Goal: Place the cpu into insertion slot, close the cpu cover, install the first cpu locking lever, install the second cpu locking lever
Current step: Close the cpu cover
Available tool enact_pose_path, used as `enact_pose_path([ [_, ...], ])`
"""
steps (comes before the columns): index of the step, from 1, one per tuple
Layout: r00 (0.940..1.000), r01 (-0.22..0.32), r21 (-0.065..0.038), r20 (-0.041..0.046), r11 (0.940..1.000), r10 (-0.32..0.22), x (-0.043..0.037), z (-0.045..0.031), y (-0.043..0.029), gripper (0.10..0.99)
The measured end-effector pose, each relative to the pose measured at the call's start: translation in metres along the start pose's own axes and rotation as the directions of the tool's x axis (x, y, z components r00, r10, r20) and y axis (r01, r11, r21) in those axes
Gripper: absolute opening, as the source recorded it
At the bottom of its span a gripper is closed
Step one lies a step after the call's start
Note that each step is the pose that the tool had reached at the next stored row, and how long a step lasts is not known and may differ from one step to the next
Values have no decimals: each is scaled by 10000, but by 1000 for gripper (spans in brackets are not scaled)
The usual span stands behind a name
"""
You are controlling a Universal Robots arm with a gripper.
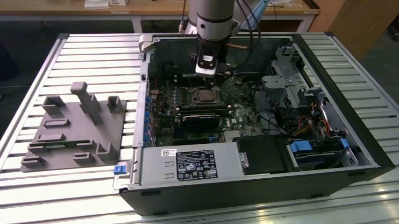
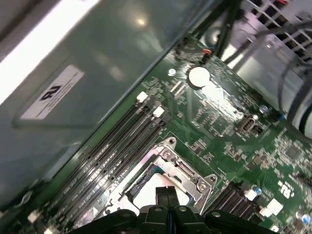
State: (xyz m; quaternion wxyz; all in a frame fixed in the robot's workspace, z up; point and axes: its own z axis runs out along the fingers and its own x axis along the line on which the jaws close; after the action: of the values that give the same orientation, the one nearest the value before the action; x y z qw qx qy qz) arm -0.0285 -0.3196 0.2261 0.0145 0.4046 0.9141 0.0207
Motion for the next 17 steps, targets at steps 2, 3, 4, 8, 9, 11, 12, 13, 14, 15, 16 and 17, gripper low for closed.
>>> enact_pose_path([
  [2, 9994, 358, -3, -17, 9994, -358, 0, 0, 0, 106],
  [3, 9985, 539, -6, -27, 9985, -539, 0, 0, 0, 106],
  [4, 9974, 717, -8, -35, 9974, -717, 0, 0, 0, 106],
  [8, 9894, 1447, -19, -71, 9895, -1447, 0, 0, 0, 106],
  [9, 9867, 1625, -22, -79, 9867, -1625, 0, 1, 0, 106],
  [11, 9802, 1978, -28, -96, 9802, -1978, 0, 0, 0, 106],
  [12, 9764, 2155, -33, -105, 9765, -2155, 0, 1, 0, 106],
  [13, 9677, 2520, -41, -122, 9677, -2520, 0, 1, 0, 106],
  [14, 9630, 2693, -44, -130, 9631, -2693, 0, 0, 0, 106],
  [15, 9580, 2865, -49, -138, 9581, -2865, 0, 1, 0, 106],
  [16, 9526, 3037, -53, -146, 9528, -3037, 0, 1, 0, 106],
  [17, 9471, 3206, -57, -154, 9472, -3207, 0, 1, 0, 106],
])
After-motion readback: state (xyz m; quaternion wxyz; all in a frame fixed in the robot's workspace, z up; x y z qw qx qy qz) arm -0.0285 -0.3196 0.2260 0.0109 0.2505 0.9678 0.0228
